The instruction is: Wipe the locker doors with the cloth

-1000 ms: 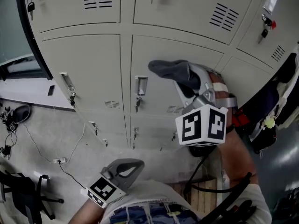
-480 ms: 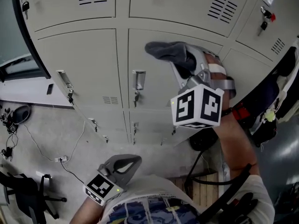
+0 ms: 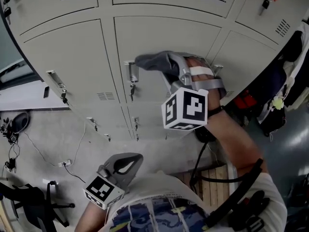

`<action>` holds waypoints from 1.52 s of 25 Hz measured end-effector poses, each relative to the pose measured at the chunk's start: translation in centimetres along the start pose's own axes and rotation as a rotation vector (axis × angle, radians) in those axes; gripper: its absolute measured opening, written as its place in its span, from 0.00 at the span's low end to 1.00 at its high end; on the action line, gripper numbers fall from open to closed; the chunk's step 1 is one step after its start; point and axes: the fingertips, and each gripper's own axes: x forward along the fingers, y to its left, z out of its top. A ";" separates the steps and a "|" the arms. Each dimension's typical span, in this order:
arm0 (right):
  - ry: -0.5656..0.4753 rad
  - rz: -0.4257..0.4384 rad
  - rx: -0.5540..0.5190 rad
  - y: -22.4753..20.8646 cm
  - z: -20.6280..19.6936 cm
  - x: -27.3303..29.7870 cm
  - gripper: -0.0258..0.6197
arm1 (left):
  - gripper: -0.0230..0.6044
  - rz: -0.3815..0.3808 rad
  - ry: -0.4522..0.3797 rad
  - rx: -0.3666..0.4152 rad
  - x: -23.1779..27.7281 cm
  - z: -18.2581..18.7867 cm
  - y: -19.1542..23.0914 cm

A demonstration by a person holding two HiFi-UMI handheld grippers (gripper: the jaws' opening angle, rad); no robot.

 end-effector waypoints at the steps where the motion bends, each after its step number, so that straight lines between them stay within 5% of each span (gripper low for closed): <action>1: 0.003 0.013 -0.002 0.8 -0.2 0.2 0.27 | 0.04 0.001 0.001 -0.002 0.0 0.0 0.0; 38: 0.185 0.406 -0.026 24.4 -5.6 6.4 0.27 | 0.04 0.020 0.005 -0.023 -1.2 -1.0 0.3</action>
